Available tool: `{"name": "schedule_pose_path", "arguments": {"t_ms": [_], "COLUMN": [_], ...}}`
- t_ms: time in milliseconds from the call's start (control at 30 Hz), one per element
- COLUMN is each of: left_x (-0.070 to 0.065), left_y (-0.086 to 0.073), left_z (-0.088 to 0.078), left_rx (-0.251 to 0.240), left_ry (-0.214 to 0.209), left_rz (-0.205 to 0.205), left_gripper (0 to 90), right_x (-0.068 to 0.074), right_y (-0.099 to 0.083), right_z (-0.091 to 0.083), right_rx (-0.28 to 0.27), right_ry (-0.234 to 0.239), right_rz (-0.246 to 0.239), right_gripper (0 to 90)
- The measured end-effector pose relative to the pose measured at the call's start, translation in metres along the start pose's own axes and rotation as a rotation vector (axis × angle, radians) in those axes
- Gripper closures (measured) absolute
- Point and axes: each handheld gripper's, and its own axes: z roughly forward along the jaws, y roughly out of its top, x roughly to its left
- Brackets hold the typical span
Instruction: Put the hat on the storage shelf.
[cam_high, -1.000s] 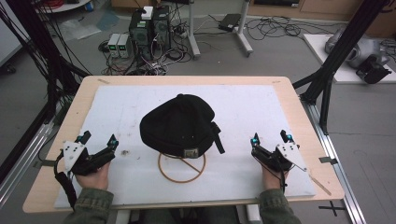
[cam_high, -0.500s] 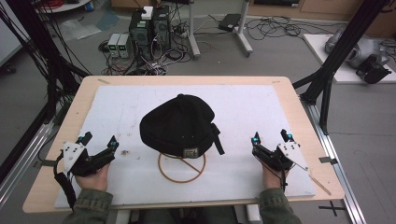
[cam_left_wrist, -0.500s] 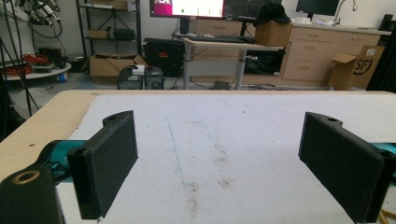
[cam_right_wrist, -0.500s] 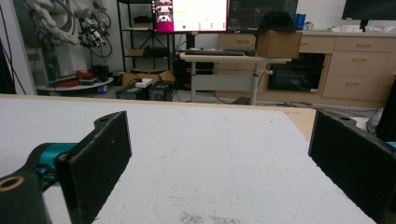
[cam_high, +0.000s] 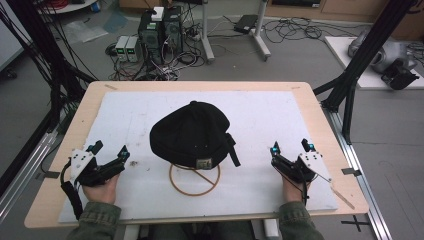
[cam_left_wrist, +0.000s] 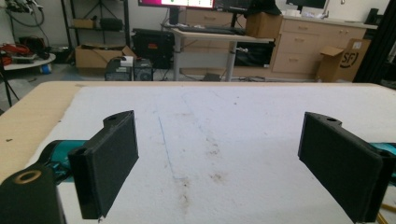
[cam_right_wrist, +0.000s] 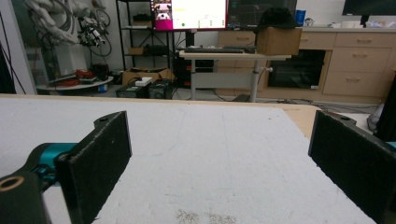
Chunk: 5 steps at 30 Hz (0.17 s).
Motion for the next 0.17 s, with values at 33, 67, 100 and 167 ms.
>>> {"name": "schedule_pose_path", "arguments": {"t_ms": [33, 67, 100, 167], "left_x": [0.0002, 0.0005, 0.0006, 0.0012], "left_y": [-0.0003, -0.0004, -0.0004, -0.0005], "left_z": [0.0009, 0.0015, 0.0018, 0.0027], "left_rx": [0.005, 0.008, 0.008, 0.016], "left_ry": [-0.006, -0.013, -0.015, -0.023], "left_rz": [-0.001, 0.004, 0.003, 0.003], "left_gripper": [12.2, 12.2, 12.2, 12.2], "right_x": [-0.0001, -0.0001, -0.0004, -0.0006], "right_y": [0.0001, 0.0001, 0.0002, 0.0001], "right_z": [-0.0001, -0.0005, -0.0004, -0.0002], "right_rx": [0.0, 0.001, -0.003, 0.0], "right_ry": [0.0, -0.001, -0.001, 0.004], "right_rz": [-0.001, -0.001, -0.001, 0.001], "right_gripper": [5.1, 5.1, 5.1, 5.1]}}
